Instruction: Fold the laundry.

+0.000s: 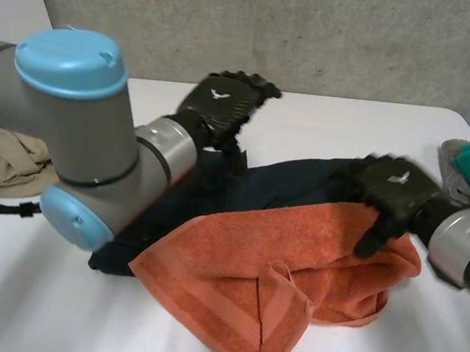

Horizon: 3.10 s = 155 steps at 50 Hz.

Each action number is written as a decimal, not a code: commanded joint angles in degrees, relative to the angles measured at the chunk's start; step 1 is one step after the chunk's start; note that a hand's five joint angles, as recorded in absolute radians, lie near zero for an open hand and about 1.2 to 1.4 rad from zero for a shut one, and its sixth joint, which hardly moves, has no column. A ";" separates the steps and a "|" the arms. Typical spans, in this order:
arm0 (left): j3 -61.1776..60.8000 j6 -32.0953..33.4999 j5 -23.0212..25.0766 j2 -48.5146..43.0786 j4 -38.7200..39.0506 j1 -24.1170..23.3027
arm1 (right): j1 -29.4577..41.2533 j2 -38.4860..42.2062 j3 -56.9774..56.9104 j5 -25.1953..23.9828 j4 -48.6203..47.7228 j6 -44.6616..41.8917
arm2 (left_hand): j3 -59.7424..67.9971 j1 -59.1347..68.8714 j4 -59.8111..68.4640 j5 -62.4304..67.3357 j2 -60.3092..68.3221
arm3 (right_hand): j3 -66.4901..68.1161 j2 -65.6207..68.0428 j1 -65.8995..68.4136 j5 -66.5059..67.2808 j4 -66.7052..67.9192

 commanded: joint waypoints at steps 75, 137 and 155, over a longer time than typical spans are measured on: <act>0.60 14.45 -19.62 -0.23 11.74 30.66 | 0.55 9.43 -3.59 -1.98 -14.19 -5.55 | 34.58 35.15 35.13 33.89 35.04 | 60.44 61.35 61.29 59.92 60.63; -20.77 3.55 -2.29 1.62 -15.67 15.19 | 4.07 37.20 -47.27 4.35 9.02 -25.50 | -2.30 -1.72 -1.75 -2.98 -1.83 | -3.67 -2.77 -2.82 -4.19 -3.48; -0.30 6.01 -9.76 -8.76 -7.16 11.15 | 3.72 49.35 -54.99 8.29 -15.99 -18.67 | 67.70 68.28 68.25 67.02 68.17 | 60.44 61.35 61.29 59.92 60.63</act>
